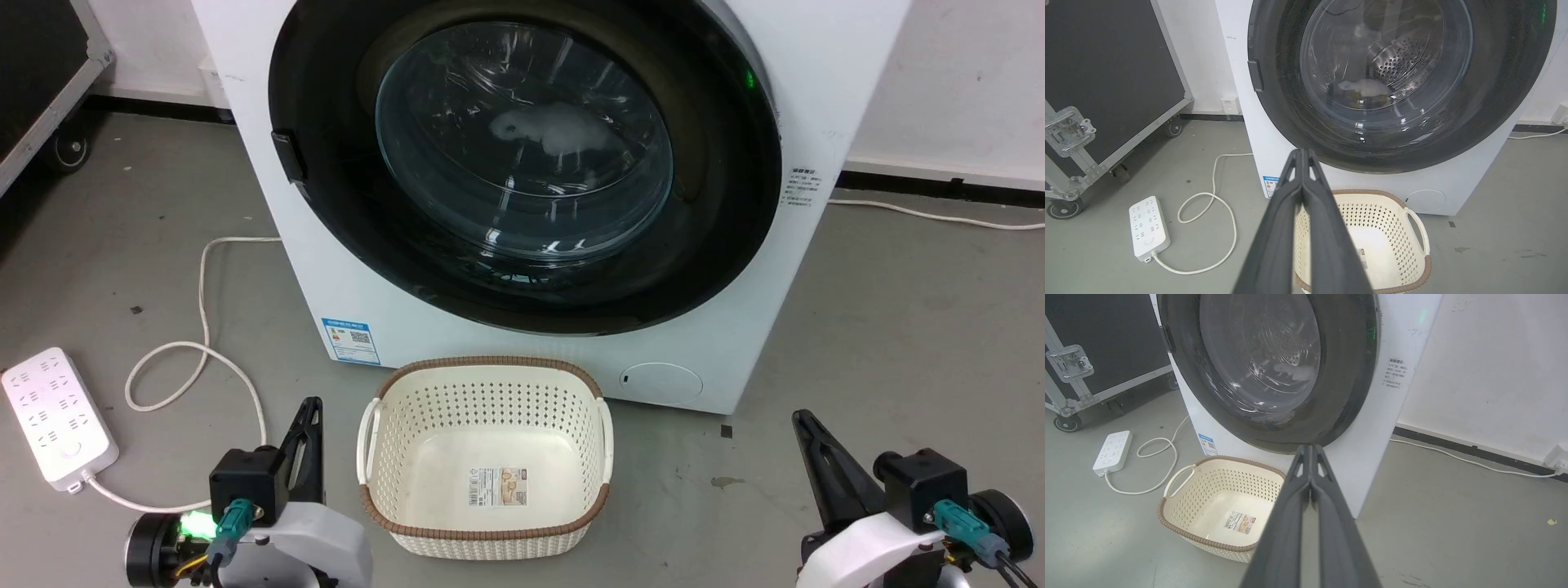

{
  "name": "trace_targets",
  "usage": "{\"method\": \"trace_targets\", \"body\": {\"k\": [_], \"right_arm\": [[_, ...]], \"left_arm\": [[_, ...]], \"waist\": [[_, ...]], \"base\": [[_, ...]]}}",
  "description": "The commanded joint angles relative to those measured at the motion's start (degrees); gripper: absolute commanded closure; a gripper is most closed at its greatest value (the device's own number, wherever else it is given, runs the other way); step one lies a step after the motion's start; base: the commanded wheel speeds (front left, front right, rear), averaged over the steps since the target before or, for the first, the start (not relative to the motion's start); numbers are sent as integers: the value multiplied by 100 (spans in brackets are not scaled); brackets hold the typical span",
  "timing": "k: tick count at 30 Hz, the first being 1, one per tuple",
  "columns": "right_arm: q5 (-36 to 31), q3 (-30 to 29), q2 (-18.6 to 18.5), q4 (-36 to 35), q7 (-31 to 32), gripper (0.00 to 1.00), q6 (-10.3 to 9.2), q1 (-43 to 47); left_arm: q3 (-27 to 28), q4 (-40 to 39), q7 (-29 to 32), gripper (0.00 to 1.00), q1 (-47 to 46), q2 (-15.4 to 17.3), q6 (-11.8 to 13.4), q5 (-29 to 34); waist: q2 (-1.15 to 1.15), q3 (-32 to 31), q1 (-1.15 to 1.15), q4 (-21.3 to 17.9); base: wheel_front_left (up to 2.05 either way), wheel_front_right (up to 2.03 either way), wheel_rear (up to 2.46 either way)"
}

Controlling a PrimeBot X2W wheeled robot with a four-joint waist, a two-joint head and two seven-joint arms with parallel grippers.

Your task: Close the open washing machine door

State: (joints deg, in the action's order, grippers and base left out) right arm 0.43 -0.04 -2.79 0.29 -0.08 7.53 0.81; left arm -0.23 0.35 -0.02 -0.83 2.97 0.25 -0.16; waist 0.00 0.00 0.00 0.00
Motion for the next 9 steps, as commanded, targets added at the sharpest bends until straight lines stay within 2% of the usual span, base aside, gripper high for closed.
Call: {"method": "trace_targets", "body": {"k": [1, 9], "right_arm": [[-43, 4, -9, -29, 8, 100, -4, -81], [-43, 4, -9, -29, 8, 100, -4, -81]], "left_arm": [[23, -35, 2, 100, 83, -9, -25, 16], [23, -35, 2, 100, 83, -9, -25, 16]], "waist": [[0, 0, 0, 0], [0, 0, 0, 0]], "base": [[0, 0, 0], [0, 0, 0]]}}
